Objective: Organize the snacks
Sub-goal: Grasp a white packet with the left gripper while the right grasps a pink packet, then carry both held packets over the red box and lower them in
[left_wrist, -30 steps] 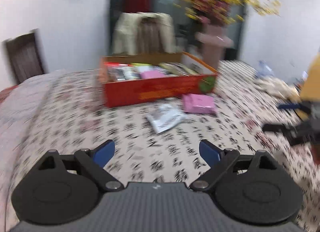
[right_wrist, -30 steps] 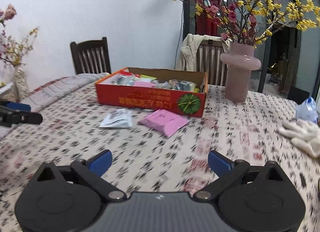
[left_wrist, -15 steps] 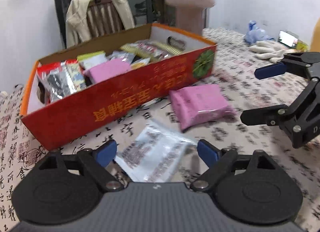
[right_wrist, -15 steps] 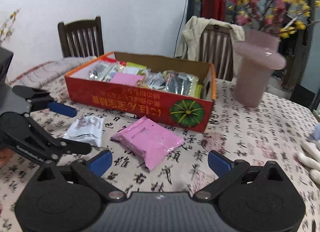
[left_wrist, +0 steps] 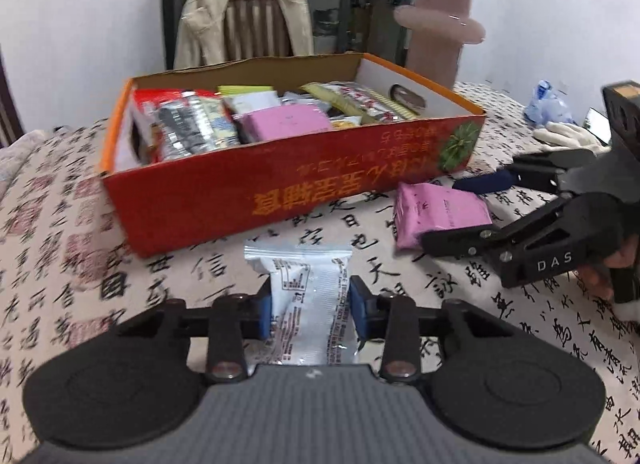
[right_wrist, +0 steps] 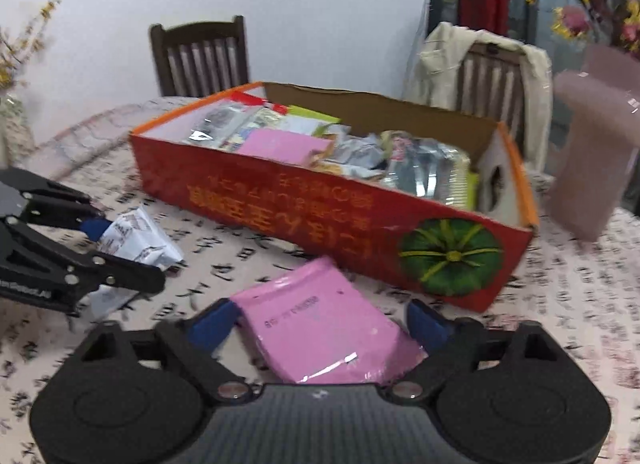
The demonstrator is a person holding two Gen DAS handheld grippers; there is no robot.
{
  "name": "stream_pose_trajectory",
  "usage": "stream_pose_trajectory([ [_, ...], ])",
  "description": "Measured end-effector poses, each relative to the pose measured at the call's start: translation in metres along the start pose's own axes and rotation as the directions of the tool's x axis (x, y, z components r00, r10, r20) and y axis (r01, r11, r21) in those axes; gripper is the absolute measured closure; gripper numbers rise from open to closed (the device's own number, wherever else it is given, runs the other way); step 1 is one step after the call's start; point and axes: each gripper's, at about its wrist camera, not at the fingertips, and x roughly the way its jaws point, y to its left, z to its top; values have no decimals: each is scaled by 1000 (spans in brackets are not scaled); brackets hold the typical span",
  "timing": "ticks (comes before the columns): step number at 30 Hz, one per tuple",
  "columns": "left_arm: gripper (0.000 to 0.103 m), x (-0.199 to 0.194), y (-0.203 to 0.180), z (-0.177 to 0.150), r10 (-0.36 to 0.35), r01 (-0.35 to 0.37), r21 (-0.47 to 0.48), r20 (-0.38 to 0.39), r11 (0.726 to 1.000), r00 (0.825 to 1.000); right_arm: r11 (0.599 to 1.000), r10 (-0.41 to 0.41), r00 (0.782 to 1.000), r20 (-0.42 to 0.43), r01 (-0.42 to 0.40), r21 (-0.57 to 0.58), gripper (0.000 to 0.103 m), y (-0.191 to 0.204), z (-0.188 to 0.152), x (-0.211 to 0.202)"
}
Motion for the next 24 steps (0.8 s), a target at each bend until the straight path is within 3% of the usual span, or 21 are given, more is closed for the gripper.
stream_pose_trajectory([
  [2,66,-12,0,0,28,-28,-24,9,999,1000,1000,12,1000,2,-12,-4,38,3,-3,-3],
  [3,66,-19,0,1,41,-41,-38,15,998,999,1000,16,1000,-4,-16,-10,42,6,-4,-6],
  [8,66,-69,-6,-9,105,-94,-134,77,987,992,1000,-3,1000,-21,2,-31,42,29,-24,-34],
  [14,66,-129,-29,-46,175,-140,-227,139,964,975,1000,-13,1000,-6,13,-9,42,61,-64,-88],
  [17,66,-150,-38,-63,161,-113,-285,149,952,976,1000,12,1000,8,-12,20,42,70,-83,-121],
  [24,66,-174,-62,-74,181,-132,-266,171,955,969,998,17,999,52,-19,51,42,84,-113,-171],
])
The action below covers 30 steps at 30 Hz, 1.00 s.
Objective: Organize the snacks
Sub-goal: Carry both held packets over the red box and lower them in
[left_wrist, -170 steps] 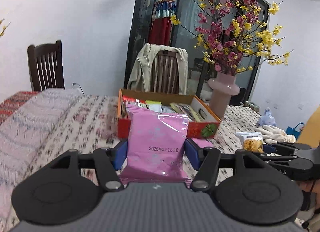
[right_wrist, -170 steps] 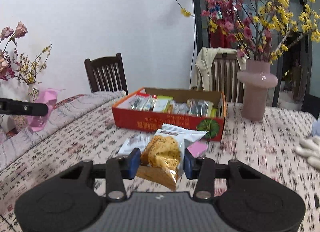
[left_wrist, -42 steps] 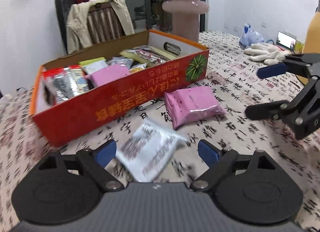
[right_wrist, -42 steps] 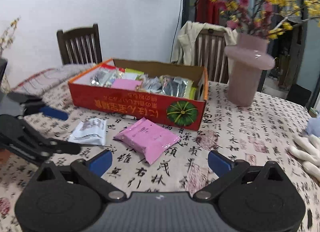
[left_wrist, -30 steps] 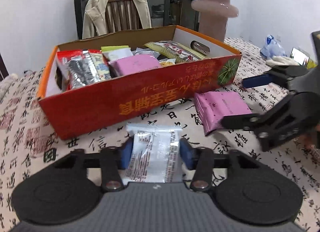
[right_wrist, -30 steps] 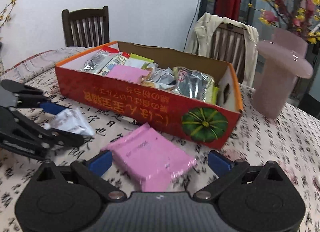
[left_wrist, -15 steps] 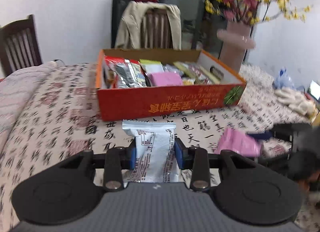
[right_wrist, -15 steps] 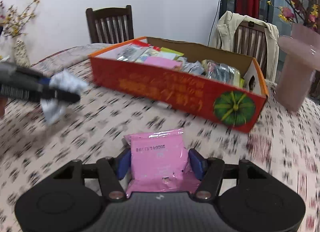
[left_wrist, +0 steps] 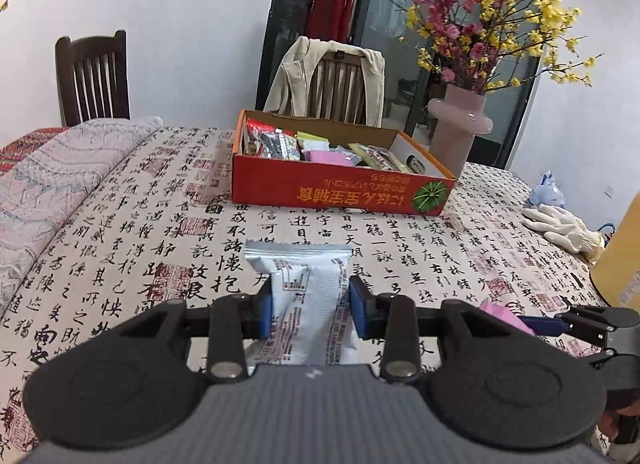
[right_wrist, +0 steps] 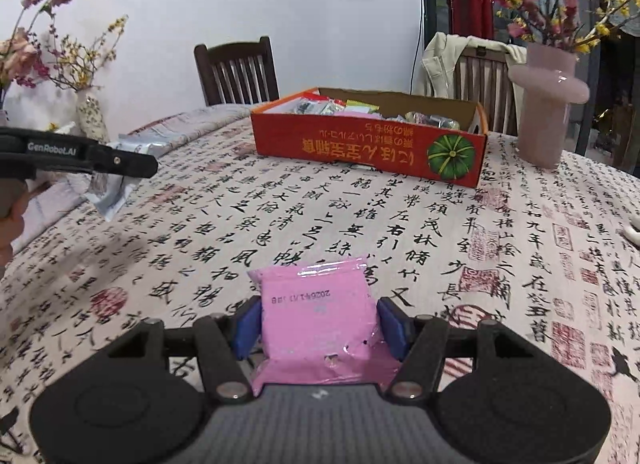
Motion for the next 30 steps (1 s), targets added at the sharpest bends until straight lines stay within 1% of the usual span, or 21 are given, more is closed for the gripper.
stream_pose_trajectory([
  [5,66,-6,-5,3,-15,14,15,29,1000,999,1000,-18,999,46,17,2,42,0,3,-13],
  [11,66,2,1,9,-19,19,0,30,1000,999,1000,-26,997,71,25,4,42,-1,12,-13],
  [14,66,11,6,22,-18,18,4,47,1000,999,1000,-22,997,78,22,4,42,-3,20,-8],
  [16,66,20,12,38,-28,27,10,73,1000,997,1000,-22,996,89,22,-2,42,-5,32,-3],
  [18,66,33,17,59,-17,15,19,102,1000,995,999,-31,993,111,32,-10,42,-8,47,4],
  [19,66,40,18,70,-23,20,30,112,999,993,999,-33,991,127,35,-13,42,-10,56,8],
  [23,66,86,21,126,-38,30,59,141,998,989,999,-32,984,173,31,7,42,-26,103,35],
  [24,66,100,21,139,-42,34,62,135,997,990,1000,-29,983,180,27,13,42,-32,120,46],
  [26,66,136,21,168,-86,80,64,98,995,991,999,-24,983,183,19,27,42,-46,150,70],
  [28,66,169,21,186,-106,103,56,67,993,992,999,-23,988,154,18,35,42,-60,184,104],
  [30,66,203,21,200,-107,106,34,36,994,994,999,-46,993,109,45,16,42,-73,214,144],
])
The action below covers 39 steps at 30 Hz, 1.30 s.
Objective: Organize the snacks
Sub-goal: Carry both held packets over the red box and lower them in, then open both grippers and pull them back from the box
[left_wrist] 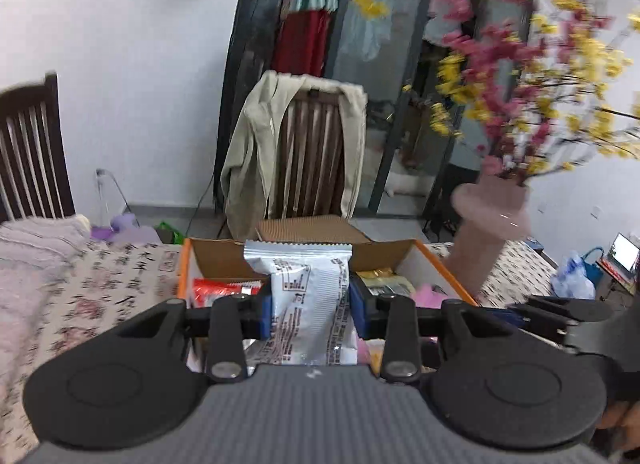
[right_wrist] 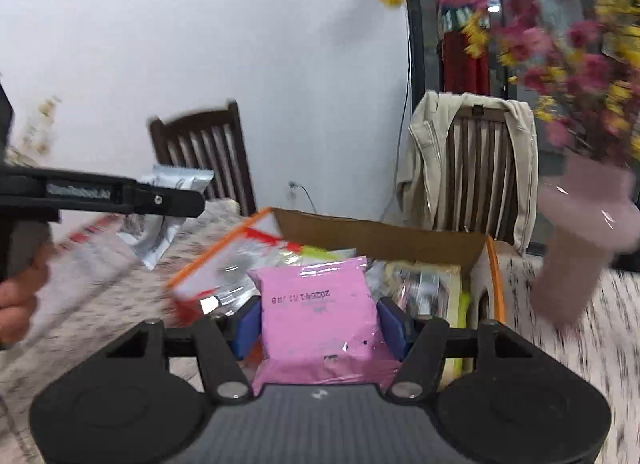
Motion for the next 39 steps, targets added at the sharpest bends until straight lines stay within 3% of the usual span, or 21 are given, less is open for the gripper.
stream_pose_trajectory([
  [6,66,87,16,22,-5,1,-54,-64,999,998,996,-88,988,-127,87,-13,42,-22,50,116],
  [9,66,125,32,28,16,-28,-101,-116,994,993,993,-112,981,-160,115,10,41,-32,55,153],
  [14,60,156,56,20,27,-66,-203,-190,977,981,984,-100,987,-126,117,136,27,-53,41,151],
  [15,44,157,59,18,41,-82,-219,-186,972,982,983,-114,987,-117,129,134,27,-55,40,147],
  [16,27,155,62,18,50,-91,-236,-174,967,983,979,-147,984,-105,160,127,24,-58,41,142],
  [17,22,151,64,17,48,-88,-250,-163,964,986,976,-170,981,-93,181,124,19,-59,42,136],
  [20,21,137,65,19,11,-51,-248,-159,967,987,973,-187,980,-71,194,125,15,-67,46,120],
  [29,14,75,50,37,74,-98,-167,-144,981,987,974,-198,978,-67,204,100,15,-63,54,73],
  [39,6,-14,17,23,154,-167,-122,-110,978,982,975,-204,979,1,203,93,13,-42,53,-5],
])
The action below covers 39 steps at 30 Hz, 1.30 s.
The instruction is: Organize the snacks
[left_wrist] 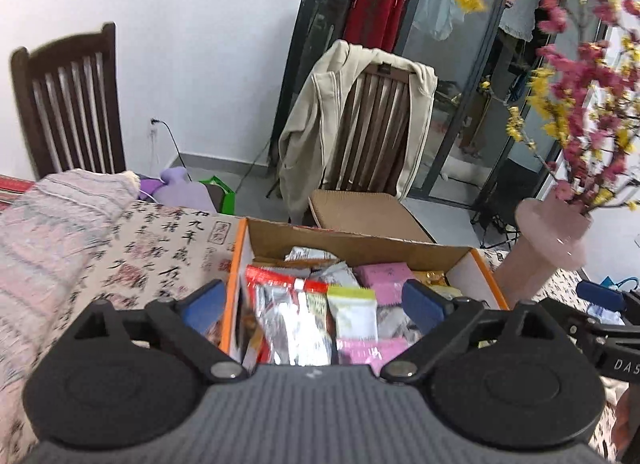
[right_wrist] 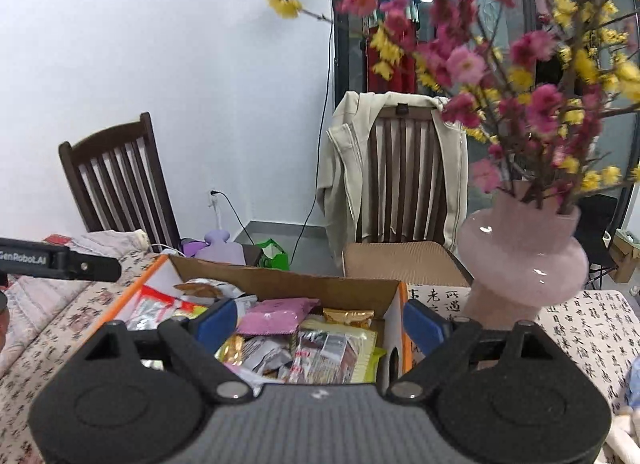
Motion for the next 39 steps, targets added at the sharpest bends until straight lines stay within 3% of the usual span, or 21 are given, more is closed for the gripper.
stream_pose_trajectory([
  [4,3,-45,-8,-28,37,-38,18,44,999,998,1000,-2,999,52,1,5,1,0,-15,-41],
  [9,3,-100,-16,-68,72,-75,25,85,997,994,999,20,995,96,-25,45,1,0,-39,-87],
  [18,0,-199,-30,-149,89,-100,63,153,993,984,999,33,989,141,-34,1,1,24,-92,-170],
  [30,0,-316,-32,-295,59,-79,77,238,994,970,995,103,976,194,-101,-25,0,56,-207,-291],
  [34,0,-346,-35,-344,74,-113,100,325,989,943,991,135,969,208,-132,-28,0,73,-253,-329],
  [39,0,-368,-40,-408,162,-221,91,432,971,888,987,157,962,222,-142,-80,0,95,-312,-368],
])
